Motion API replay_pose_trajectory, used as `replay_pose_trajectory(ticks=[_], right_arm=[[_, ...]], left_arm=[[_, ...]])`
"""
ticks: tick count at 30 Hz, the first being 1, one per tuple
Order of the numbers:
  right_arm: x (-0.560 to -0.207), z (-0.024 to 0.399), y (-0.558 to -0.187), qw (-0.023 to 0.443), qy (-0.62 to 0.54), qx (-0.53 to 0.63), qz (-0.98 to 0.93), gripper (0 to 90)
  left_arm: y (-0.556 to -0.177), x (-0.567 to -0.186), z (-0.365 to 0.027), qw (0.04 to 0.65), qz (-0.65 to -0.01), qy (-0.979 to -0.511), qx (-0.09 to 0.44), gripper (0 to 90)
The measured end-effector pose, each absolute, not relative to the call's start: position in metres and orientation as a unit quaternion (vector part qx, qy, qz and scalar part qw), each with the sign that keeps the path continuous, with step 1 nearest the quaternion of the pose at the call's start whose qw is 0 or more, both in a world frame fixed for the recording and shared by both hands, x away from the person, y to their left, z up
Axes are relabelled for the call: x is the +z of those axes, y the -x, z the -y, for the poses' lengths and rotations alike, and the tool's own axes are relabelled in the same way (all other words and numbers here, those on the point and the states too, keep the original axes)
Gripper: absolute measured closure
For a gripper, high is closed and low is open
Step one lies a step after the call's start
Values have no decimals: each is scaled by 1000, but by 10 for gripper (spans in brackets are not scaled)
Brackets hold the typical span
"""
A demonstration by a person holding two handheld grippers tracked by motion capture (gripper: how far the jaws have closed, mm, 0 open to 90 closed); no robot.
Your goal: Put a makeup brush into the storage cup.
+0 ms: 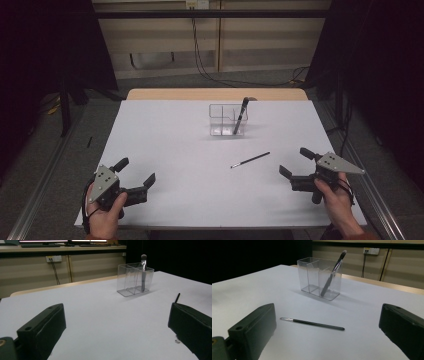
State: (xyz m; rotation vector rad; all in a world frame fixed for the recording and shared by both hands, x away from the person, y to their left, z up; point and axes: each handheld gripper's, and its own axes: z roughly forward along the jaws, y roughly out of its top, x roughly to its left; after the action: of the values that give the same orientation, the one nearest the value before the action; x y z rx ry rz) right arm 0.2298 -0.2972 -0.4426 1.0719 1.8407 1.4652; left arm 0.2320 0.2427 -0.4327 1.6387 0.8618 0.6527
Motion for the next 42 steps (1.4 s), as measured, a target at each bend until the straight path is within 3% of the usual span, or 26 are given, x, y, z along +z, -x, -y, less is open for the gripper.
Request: replay_pose_trajectory(ticks=[42], right_arm=[[-402,259,-318,256,-333,567,-709,7]], left_arm=[[-237,-433,-241,557,-359,-697,274,13]])
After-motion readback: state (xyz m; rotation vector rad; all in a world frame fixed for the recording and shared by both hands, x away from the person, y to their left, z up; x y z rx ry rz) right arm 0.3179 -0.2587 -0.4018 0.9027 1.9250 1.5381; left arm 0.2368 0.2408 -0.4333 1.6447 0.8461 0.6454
